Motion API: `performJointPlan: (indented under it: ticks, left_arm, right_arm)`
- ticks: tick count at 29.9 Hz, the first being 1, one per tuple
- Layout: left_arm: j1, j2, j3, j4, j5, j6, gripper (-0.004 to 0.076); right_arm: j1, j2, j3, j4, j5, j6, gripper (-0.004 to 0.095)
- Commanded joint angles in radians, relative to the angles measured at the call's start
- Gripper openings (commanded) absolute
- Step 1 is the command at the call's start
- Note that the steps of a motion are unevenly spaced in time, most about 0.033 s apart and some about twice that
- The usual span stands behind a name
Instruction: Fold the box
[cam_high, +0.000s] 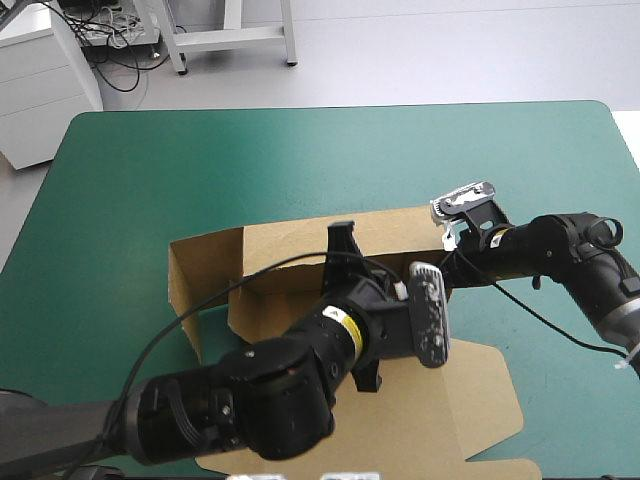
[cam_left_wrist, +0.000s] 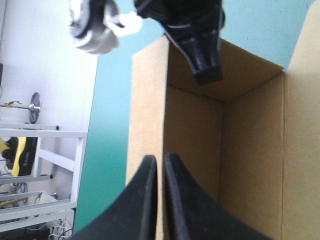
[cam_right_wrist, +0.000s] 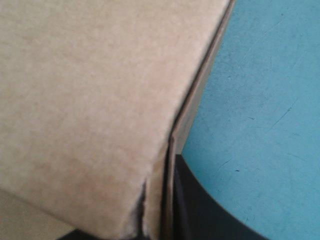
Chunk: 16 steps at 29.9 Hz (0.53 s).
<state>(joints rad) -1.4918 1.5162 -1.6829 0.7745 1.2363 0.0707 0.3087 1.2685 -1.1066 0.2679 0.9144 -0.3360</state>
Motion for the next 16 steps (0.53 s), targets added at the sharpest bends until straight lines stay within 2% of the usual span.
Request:
performJointPlan:
  ticks: [1, 7, 16]
  left_arm:
    - [0.084, -0.034, -0.139, -0.051, 0.012, 0.069, -0.0006]
    - [0.356, -0.046, -0.312, -0.288, 0.061, 0.124, -0.0006]
    - [0.734, -0.15, -0.322, -0.476, 0.061, 0.122, -0.0006]
  right_arm:
    - [0.002, -0.025, -0.027, -0.007, -0.02, -0.008, -0.0022]
    - [0.002, -0.025, -0.027, -0.007, -0.02, -0.008, -0.0022]
    - [0.002, -0.025, -0.027, -0.009, -0.016, -0.01, -0.0022]
